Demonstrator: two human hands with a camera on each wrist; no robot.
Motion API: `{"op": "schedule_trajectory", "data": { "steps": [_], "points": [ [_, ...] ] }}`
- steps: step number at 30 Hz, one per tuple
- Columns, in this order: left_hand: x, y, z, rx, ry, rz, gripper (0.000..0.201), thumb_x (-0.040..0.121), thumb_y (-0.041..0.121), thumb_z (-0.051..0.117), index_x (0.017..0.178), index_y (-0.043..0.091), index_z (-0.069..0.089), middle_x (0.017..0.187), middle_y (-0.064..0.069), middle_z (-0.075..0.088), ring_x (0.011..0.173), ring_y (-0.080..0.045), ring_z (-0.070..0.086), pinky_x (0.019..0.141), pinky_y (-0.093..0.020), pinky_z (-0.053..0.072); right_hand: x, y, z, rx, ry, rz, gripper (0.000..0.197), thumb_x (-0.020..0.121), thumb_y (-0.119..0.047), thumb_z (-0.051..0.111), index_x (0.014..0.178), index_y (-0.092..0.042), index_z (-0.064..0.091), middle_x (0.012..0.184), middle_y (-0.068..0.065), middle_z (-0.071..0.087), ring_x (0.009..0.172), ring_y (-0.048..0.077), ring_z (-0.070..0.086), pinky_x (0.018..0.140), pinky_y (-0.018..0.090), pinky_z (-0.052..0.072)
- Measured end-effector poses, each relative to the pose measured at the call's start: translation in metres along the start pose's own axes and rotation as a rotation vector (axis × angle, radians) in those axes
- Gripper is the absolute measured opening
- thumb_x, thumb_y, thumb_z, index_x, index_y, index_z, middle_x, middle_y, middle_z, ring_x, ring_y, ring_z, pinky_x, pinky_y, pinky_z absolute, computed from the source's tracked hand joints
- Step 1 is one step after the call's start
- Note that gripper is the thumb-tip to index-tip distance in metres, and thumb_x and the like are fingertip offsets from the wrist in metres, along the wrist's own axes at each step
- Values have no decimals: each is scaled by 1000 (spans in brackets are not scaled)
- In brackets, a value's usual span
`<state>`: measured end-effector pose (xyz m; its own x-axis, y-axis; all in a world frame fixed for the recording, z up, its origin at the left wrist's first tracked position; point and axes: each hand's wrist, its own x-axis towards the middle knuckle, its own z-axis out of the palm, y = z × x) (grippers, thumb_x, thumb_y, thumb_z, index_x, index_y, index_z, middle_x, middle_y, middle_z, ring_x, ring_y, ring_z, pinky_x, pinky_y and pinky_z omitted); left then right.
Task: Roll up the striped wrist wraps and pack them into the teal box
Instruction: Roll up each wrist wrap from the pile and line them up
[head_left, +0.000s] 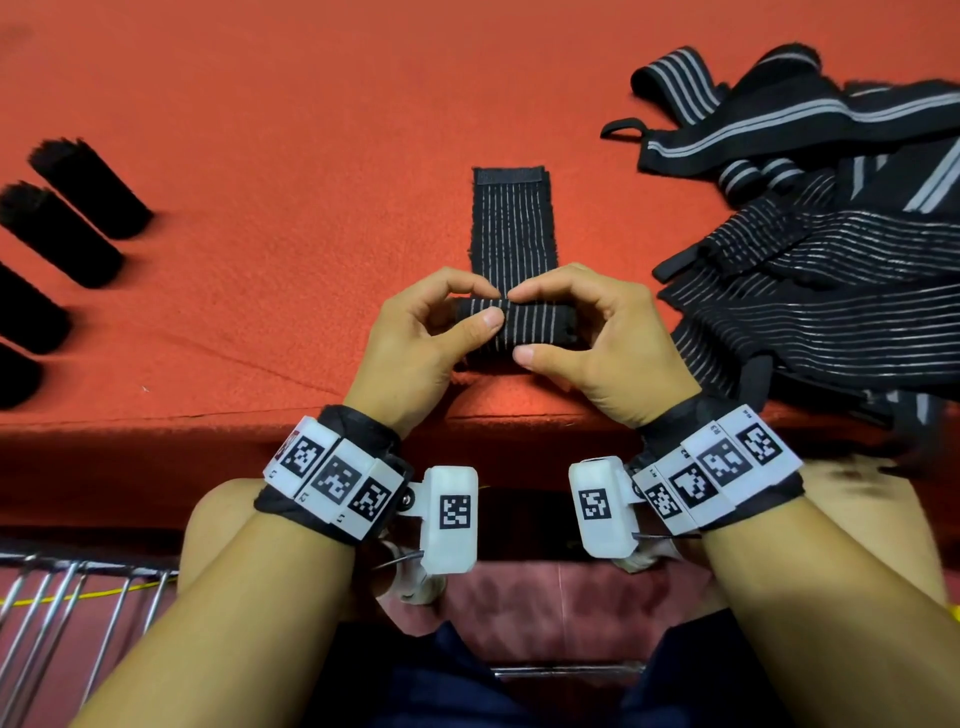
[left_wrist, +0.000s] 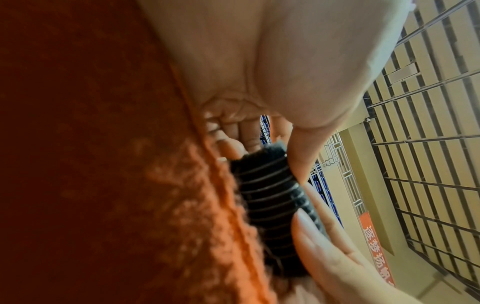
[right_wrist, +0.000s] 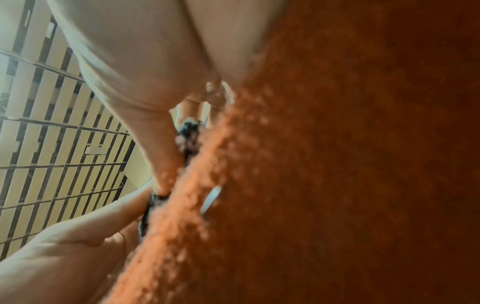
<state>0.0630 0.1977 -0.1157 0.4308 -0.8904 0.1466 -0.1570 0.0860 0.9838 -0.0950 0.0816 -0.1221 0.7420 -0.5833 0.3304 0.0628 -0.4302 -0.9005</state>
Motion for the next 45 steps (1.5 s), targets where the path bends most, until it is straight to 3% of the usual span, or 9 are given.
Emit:
{"op": "schedule_trajectory", "data": {
  "steps": [4, 9, 13, 17, 21, 31, 37, 42, 45],
  "points": [
    [0, 0, 1, 69, 21, 15, 20, 84, 38, 70, 98, 22, 72, 85, 1, 66, 78, -13, 58, 73, -39, 51, 1, 1, 2, -1, 43, 47, 29, 80, -11, 82, 104, -21, 72, 99, -6, 73, 94, 6, 66, 90, 27, 51],
    [-1, 0, -2, 103, -6, 35, 32, 80, 40, 76, 106, 22, 72, 92, -15, 68, 83, -24, 55, 81, -49, 52, 2, 3, 4, -16, 80, 83, 16, 85, -21, 79, 100, -19, 74, 91, -2, 74, 84, 10, 66, 81, 28, 54],
    [-1, -1, -2, 86, -4, 22, 21, 82, 37, 75, 102, 31, 72, 87, 6, 67, 80, -22, 58, 74, -67, 52, 2, 2, 6, -9, 75, 82, 17, 86, -26, 78, 100, -17, 76, 91, -4, 75, 85, 9, 68, 82, 30, 54],
    [0, -1, -2, 79, 46, 13, 16, 84, 36, 74, 95, 25, 74, 86, -13, 70, 79, -22, 62, 76, -59, 54, 1, 0, 3, 32, 31, 54, 35, 78, -16, 85, 111, -19, 72, 103, -6, 70, 92, 5, 64, 80, 22, 49],
    [2, -2, -1, 102, 68, -33, 8, 87, 30, 72, 90, 22, 75, 78, 6, 69, 74, -9, 62, 70, -34, 50, 1, -1, 1, -37, -17, 0, 48, 70, -1, 86, 111, -19, 69, 112, -1, 61, 103, 2, 58, 83, 14, 42],
    [-1, 4, 1, 198, 82, 15, 14, 82, 38, 74, 92, 29, 75, 101, -7, 69, 82, -13, 61, 79, -41, 54, 2, 2, 9, -179, 74, 69, 22, 80, -34, 78, 102, -30, 74, 97, -11, 73, 96, 16, 67, 91, 43, 52],
    [0, 0, -1, 155, 41, -40, 11, 85, 32, 74, 93, 25, 76, 88, -7, 72, 84, -19, 66, 78, -53, 61, 5, 1, 9, -167, 58, 132, 12, 87, -34, 75, 96, -27, 74, 73, -19, 66, 67, -2, 58, 68, 23, 45],
    [3, 0, 3, 240, 97, -12, 9, 90, 33, 70, 87, 25, 75, 80, 3, 71, 75, -7, 60, 77, -37, 51, 3, -3, 5, -81, 19, 89, 35, 80, -15, 79, 112, -20, 67, 105, -9, 67, 85, -5, 59, 72, 10, 41],
    [5, 0, 4, 295, 115, -10, 15, 94, 32, 69, 87, 22, 76, 83, -4, 73, 75, -6, 59, 75, -35, 50, 3, -2, 2, -106, -29, 36, 46, 71, -5, 83, 112, -17, 66, 110, -3, 64, 102, 5, 62, 85, 17, 44]
  ]
}}
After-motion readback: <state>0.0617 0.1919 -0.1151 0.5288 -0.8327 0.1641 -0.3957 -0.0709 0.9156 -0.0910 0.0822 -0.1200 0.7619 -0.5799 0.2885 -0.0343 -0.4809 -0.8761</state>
